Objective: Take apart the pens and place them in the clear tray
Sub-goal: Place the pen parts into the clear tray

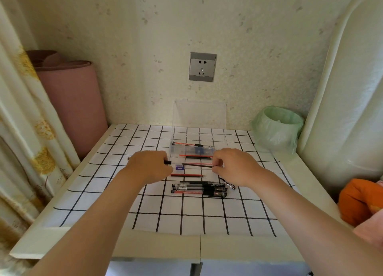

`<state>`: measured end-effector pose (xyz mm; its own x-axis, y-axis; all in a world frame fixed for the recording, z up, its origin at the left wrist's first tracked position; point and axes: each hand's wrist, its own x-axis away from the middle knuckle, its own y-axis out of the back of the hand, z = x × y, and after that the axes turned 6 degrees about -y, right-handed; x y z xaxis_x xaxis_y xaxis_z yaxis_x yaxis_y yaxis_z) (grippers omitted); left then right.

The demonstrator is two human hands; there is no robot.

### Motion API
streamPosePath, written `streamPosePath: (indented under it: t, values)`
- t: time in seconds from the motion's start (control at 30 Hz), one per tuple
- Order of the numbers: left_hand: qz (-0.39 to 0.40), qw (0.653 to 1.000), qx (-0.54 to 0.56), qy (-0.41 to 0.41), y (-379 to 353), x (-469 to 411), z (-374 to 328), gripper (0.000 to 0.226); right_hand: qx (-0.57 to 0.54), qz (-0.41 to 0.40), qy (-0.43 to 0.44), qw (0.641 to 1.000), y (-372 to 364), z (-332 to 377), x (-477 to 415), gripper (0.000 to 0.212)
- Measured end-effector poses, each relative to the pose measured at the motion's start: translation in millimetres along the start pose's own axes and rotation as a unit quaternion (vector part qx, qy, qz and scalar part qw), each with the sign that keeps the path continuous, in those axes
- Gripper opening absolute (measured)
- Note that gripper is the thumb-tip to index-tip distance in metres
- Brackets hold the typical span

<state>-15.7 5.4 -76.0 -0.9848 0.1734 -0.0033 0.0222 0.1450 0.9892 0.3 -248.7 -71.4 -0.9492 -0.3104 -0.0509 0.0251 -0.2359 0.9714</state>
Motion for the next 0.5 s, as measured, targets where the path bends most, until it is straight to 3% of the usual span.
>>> streamPosePath:
  t: [0.1, 0.17, 0.33, 0.5]
  values:
    - [0.002, 0.994, -0.106, 0.031, -1.9, 0.5, 7.4, 0.019, 0.016, 0.015, -0.014, 1.000, -1.7, -2.7, -1.3, 0.005]
    - [-0.024, 0.992, -0.116, 0.041, -0.7, 0.8, 5.4, 0.019, 0.019, 0.021, -0.012, 1.000, -2.6, -2.9, -1.6, 0.005]
    - [-0.079, 0.993, 0.074, -0.056, 0.3, 3.1, -15.7, 0.015, -0.017, 0.025, 0.014, 0.999, -3.3, 3.9, -1.6, 0.008]
    - [-0.059, 0.987, 0.085, -0.125, -8.6, 3.8, -33.2, 0.020, -0.057, 0.003, 0.044, 0.997, -2.1, 13.4, 0.3, 0.008]
